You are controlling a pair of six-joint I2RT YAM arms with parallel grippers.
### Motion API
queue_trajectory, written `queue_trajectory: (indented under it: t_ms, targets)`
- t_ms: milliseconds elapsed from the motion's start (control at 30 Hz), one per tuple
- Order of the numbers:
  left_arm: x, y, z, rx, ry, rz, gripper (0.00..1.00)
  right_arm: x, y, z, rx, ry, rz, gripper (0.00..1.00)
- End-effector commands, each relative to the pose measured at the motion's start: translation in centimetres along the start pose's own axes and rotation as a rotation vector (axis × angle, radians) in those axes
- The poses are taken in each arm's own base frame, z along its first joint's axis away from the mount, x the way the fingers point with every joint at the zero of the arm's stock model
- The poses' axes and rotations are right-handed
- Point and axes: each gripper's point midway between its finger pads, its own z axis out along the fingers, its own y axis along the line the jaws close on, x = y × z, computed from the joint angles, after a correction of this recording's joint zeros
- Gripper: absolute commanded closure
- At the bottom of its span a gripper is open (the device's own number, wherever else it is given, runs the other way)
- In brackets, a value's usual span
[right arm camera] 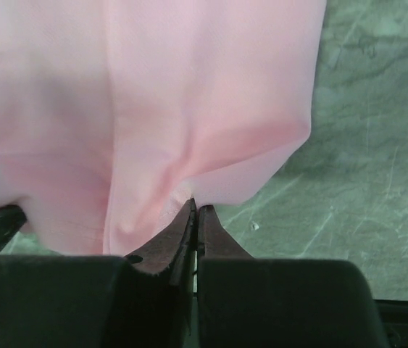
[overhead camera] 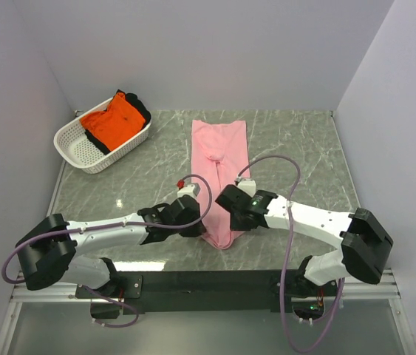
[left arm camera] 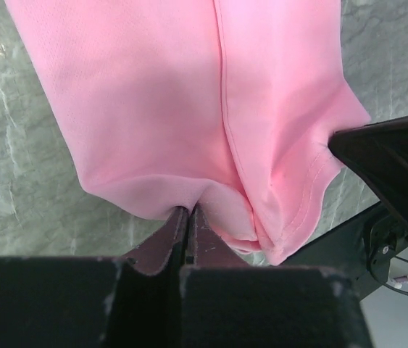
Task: Fold and stack the t-shirts
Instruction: Fold the tshirt
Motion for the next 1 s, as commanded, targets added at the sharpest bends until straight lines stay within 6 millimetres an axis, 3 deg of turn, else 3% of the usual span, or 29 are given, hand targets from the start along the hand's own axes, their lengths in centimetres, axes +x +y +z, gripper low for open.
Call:
queue_trajectory:
  t_ms: [0,433,767,967]
  targets:
    - [-1.4,-1.3,-0.1,0.051,-0.017,0.011,0.99,-2.3,0.9,-0.5,-0.025,-0.066,0.000,1.00]
    - [-2.8,-1.7,0.0,0.054,-0.043,0.016,0.99,-3.5,2.6,0.0,-0.053,-0.073,-0.031,1.00]
    - [-5.7,-1.3,0.3,0.046,-0.093,0.020,0.99,-5.9,0.9,-0.1,-0.037,-0.106,-0.006,1.00]
    - [-7.5,-1.4,1.2,0.044,-0.109,0.038,0.99,-8.6,0.0,0.1,-0.024,-0.135,0.014,1.00]
